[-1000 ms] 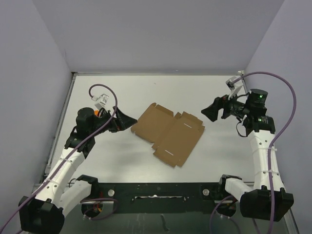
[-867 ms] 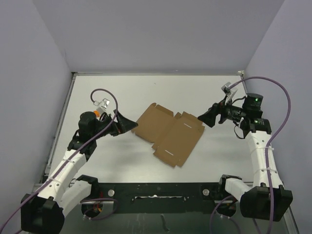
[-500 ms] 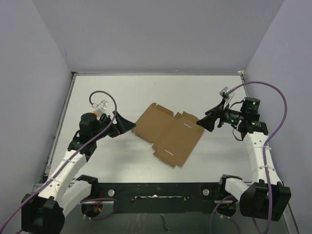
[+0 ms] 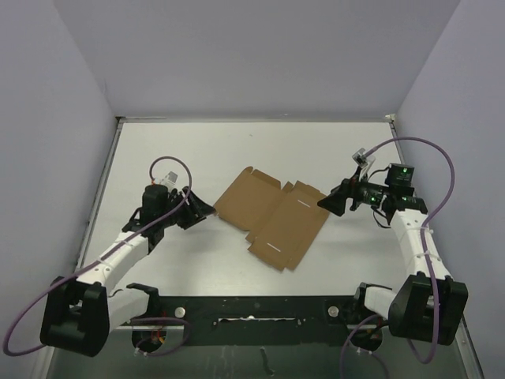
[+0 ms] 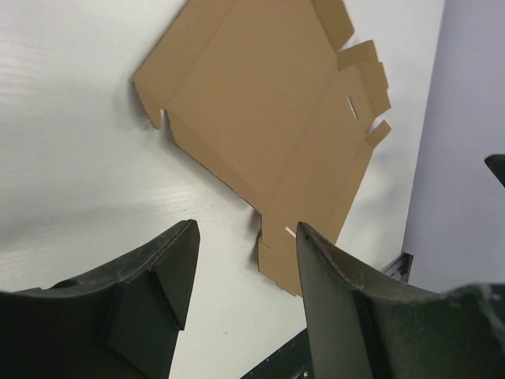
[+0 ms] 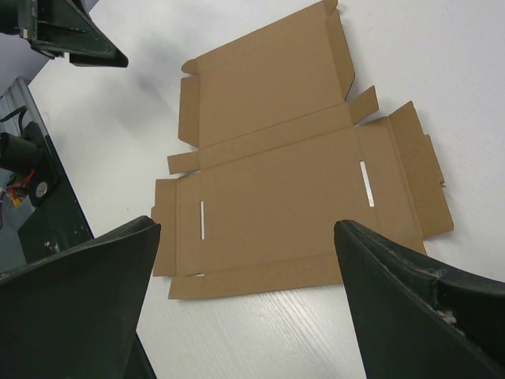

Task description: Fold the paper box

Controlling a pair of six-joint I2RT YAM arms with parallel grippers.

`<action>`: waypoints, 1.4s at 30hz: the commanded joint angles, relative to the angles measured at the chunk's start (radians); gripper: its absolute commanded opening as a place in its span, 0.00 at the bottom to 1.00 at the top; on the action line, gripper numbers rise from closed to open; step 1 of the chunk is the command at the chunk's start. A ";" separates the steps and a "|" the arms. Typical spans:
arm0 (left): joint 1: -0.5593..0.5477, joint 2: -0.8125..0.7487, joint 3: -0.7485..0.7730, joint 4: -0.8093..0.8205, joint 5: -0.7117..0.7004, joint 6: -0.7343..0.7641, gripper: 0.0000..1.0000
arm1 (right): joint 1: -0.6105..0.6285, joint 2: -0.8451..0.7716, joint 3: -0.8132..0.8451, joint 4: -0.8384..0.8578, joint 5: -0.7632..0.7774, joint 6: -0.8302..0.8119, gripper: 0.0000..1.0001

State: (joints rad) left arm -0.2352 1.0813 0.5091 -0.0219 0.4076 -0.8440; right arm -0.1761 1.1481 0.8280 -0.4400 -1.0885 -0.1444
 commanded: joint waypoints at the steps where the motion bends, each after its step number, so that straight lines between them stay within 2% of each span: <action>1: -0.061 0.074 0.000 0.088 -0.124 -0.108 0.51 | -0.001 -0.001 -0.004 0.067 -0.003 0.005 0.98; 6: -0.175 0.153 0.046 0.022 -0.319 -0.173 0.52 | -0.001 -0.001 -0.011 0.073 0.004 0.010 0.98; 10: -0.269 0.195 0.102 -0.095 -0.487 -0.252 0.53 | -0.001 0.004 -0.013 0.076 0.006 0.012 0.98; 12: -0.301 0.215 0.109 -0.095 -0.538 -0.286 0.54 | -0.001 0.005 -0.015 0.077 0.006 0.012 0.98; 18: -0.328 0.283 0.136 -0.058 -0.595 -0.368 0.53 | -0.001 0.004 -0.018 0.082 0.006 0.015 0.98; 29: -0.346 0.444 0.212 0.024 -0.615 -0.438 0.40 | 0.001 0.007 -0.020 0.084 0.003 0.019 0.98; 35: -0.348 0.491 0.214 0.056 -0.620 -0.448 0.26 | 0.005 0.011 -0.017 0.084 0.002 0.017 0.98; 41: -0.349 0.488 0.169 0.143 -0.603 -0.425 0.00 | 0.009 0.013 -0.015 0.081 -0.002 0.015 0.98; 42: -0.349 0.479 0.158 0.168 -0.597 -0.405 0.00 | 0.008 0.014 -0.015 0.081 -0.003 0.015 0.98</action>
State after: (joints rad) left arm -0.5800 1.5585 0.6846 0.0216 -0.1833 -1.2800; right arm -0.1749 1.1576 0.8070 -0.3973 -1.0767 -0.1234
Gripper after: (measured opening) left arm 0.028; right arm 0.980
